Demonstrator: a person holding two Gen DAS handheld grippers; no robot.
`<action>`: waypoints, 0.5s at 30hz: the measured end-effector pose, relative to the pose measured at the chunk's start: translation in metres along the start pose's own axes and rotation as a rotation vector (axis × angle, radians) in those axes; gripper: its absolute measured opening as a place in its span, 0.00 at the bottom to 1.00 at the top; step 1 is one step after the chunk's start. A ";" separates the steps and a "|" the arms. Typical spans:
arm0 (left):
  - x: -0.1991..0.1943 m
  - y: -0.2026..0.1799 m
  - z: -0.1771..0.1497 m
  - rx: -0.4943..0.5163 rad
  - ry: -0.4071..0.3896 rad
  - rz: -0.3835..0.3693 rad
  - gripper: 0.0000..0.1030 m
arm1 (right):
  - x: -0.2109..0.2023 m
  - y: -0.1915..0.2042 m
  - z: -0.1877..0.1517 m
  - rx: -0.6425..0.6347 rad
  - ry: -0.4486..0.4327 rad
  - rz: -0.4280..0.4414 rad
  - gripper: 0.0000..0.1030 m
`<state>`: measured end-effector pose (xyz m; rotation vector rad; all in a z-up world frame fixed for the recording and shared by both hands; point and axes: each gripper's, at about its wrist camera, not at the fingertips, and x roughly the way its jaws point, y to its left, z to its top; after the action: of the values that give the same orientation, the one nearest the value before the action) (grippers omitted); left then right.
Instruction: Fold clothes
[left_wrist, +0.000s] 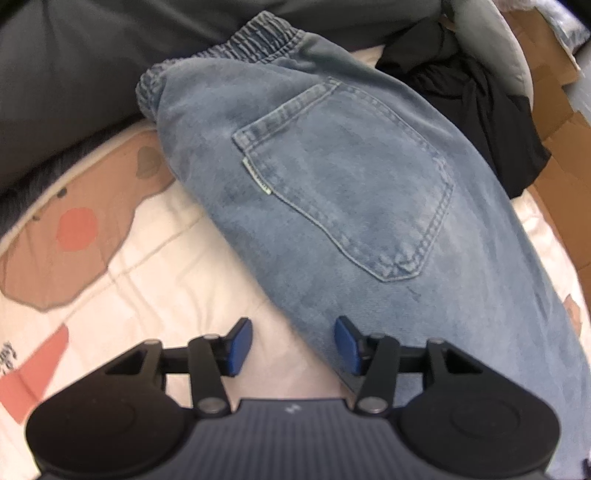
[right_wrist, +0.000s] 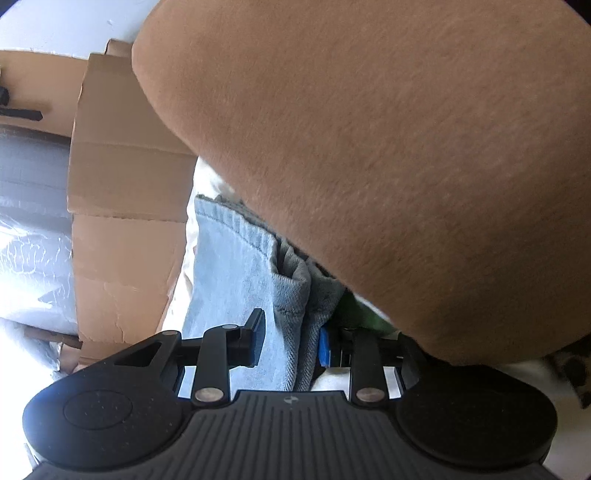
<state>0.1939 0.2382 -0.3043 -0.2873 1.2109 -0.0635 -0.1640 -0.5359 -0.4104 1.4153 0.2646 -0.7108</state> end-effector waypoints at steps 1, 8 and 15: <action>-0.001 0.001 -0.002 -0.014 0.005 -0.015 0.50 | 0.002 0.002 0.000 -0.005 0.002 0.000 0.34; -0.005 0.003 -0.019 -0.040 0.061 -0.133 0.44 | 0.013 0.024 -0.008 -0.107 -0.019 -0.034 0.08; -0.007 0.007 -0.038 -0.095 0.114 -0.259 0.43 | 0.020 0.056 -0.008 -0.160 -0.037 -0.028 0.06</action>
<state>0.1558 0.2396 -0.3115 -0.5290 1.2861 -0.2507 -0.1138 -0.5349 -0.3777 1.2476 0.3061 -0.7222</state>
